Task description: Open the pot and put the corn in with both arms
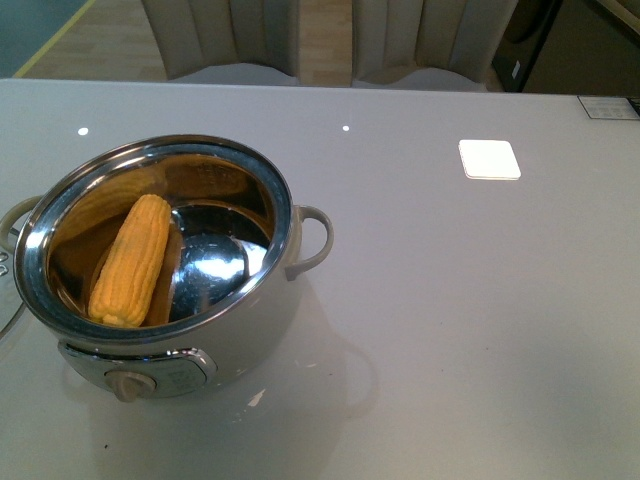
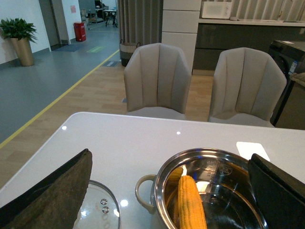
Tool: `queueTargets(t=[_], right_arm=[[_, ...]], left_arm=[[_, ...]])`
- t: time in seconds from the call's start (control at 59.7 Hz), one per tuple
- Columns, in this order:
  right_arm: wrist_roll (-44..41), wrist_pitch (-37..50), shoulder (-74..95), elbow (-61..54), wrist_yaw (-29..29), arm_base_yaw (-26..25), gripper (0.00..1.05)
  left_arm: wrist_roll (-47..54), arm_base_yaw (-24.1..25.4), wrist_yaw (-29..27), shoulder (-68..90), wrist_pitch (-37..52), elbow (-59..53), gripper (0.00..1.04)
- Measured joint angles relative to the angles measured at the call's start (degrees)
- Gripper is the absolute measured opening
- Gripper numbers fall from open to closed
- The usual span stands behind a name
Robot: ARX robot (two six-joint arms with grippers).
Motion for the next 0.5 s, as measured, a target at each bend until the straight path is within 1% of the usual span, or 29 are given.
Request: queueTargets(t=[0.184,0.503], right_arm=[[0.0,-4.4,-4.4,0.0,0.0,0.0,0.02],[0.0,-9.2,-9.2,0.0,0.0,0.0,0.02]], left_arm=[[0.0,0.0,0.0,0.0,0.0,0.0,0.98],[0.0,0.0,0.0,0.0,0.0,0.0,0.98]])
